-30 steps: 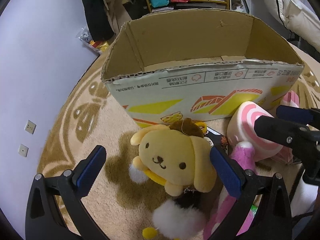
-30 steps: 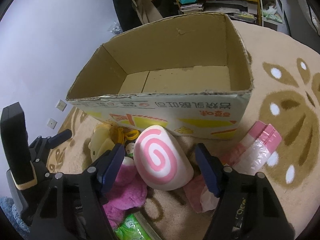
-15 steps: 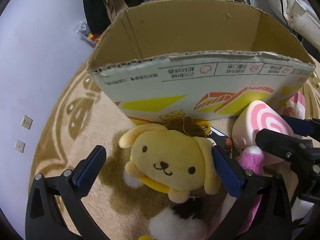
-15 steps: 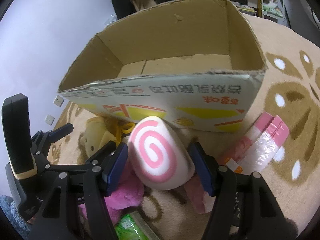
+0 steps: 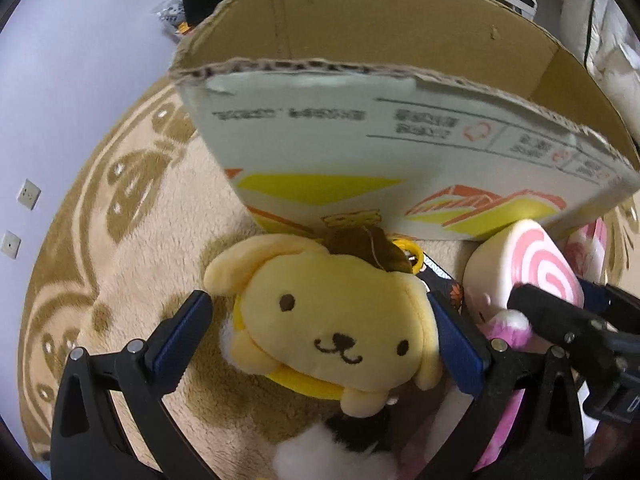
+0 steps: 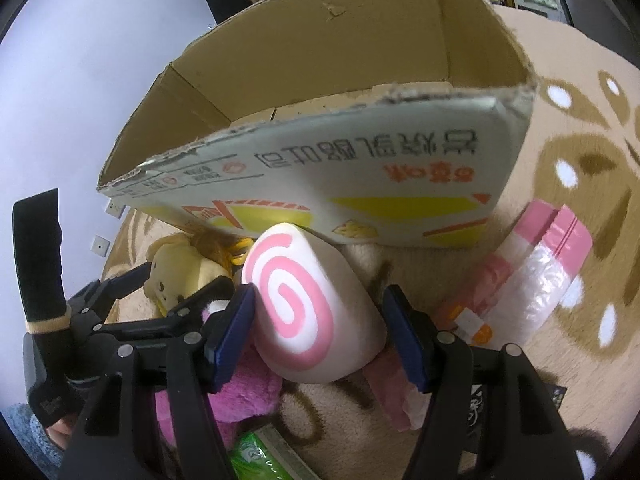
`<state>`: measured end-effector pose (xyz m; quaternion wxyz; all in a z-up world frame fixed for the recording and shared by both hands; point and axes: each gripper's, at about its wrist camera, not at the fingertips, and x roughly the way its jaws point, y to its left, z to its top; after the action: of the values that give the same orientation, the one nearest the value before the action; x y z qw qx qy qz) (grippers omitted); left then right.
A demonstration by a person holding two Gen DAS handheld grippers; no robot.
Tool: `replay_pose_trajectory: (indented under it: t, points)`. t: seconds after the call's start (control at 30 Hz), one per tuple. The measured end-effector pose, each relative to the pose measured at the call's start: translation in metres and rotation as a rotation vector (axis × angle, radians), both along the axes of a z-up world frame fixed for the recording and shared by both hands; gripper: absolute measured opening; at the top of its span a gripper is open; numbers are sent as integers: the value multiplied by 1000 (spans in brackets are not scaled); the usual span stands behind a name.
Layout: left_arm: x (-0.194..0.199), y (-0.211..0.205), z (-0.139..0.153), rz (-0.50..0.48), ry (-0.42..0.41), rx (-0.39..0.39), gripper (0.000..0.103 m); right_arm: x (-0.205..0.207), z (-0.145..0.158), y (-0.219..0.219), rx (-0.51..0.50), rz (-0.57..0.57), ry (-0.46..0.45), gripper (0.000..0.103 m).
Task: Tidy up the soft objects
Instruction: 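Close the left tool on the yellow plush dog while the right tool grips the swirl cushion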
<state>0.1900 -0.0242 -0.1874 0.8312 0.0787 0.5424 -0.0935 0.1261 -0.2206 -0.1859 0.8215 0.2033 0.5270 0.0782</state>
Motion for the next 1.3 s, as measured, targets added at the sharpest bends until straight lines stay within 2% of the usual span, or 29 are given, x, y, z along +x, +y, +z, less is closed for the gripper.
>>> replay_pose_trajectory:
  t: [0.3, 0.6, 0.7, 0.77, 0.97, 1.17, 1.3]
  points:
    - [15, -5, -1, -11, -15, 34, 103, -3, 2, 1, 13, -3, -11, 70]
    - [-5, -7, -8, -7, -22, 49, 103, -3, -1, 1, 34, -23, 7, 74]
    - [-17, -12, -1, -8, -48, 90, 103, -3, -1, 1, 39, -23, 9, 78]
    - [-16, -13, 0, -5, -54, 102, 103, -3, 0, -1, 67, -18, 2, 84]
    - [-14, -17, 2, -15, -42, 80, 96, -3, 4, 7, 38, -3, -30, 88]
    - [-11, -7, 1, 0, -23, 40, 89, -1, -2, 3, 24, -36, 3, 88]
    - [-12, -5, 3, -6, -40, 37, 86, 1, -8, 4, 7, -19, 34, 87]
